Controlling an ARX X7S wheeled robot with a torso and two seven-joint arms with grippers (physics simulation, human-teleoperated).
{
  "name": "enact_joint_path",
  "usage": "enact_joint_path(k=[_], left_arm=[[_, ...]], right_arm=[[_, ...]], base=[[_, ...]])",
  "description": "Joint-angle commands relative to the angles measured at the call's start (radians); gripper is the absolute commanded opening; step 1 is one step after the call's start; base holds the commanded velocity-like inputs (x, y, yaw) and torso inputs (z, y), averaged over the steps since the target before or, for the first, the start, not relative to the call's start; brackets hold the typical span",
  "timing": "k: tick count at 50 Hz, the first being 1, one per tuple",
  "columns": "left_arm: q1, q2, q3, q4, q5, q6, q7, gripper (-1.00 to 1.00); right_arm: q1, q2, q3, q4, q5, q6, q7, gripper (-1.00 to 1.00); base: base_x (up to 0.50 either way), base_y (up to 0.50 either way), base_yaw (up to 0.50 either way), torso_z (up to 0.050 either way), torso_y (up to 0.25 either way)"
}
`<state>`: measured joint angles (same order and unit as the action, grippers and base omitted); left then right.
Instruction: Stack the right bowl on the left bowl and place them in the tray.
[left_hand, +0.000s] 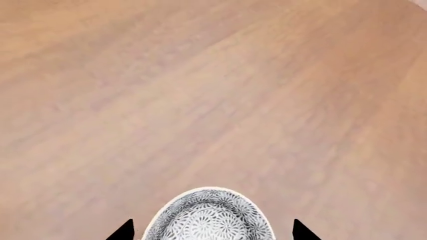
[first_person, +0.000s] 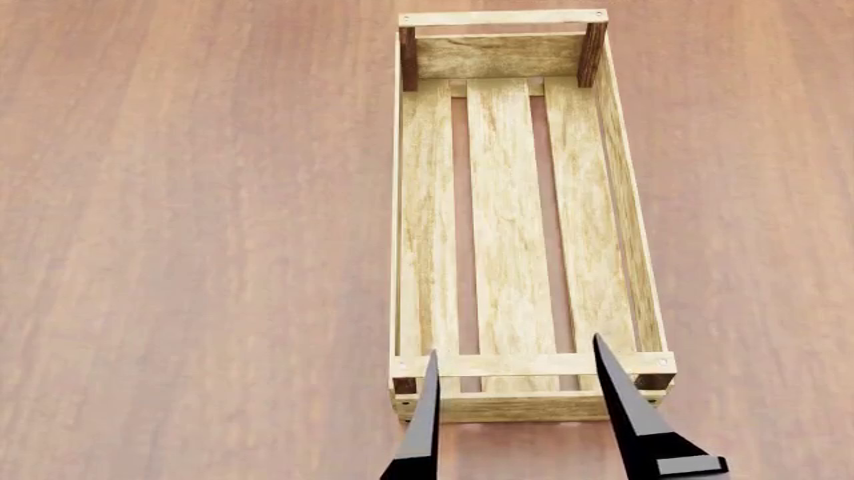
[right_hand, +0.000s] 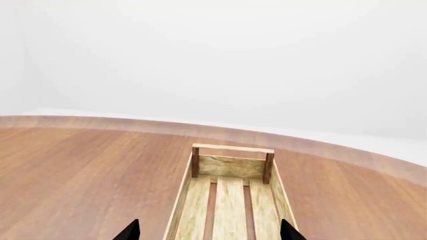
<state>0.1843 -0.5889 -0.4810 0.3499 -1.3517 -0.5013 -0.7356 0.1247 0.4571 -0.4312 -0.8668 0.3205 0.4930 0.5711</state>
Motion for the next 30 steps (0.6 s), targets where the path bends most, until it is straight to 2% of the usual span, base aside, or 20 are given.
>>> enact_joint_path(k=[1, 30], left_arm=[[0.012, 0.02, -0.048, -0.038, 0.059, 0.039, 0.042, 1.0], [-0.013, 0.054, -0.006, -0.18, 0.105, 0.057, 0.091, 1.0]], right_arm=[[0.006, -0.016, 0.023, 0.037, -0.001, -0.029, -0.028, 1.0], [0.009, -0.011, 0.019, 0.039, 0.006, -0.033, -0.024, 1.0]], base=[[0.0, 0.0, 0.0, 0.0, 0.0], [0.0, 0.0, 0.0, 0.0, 0.0]])
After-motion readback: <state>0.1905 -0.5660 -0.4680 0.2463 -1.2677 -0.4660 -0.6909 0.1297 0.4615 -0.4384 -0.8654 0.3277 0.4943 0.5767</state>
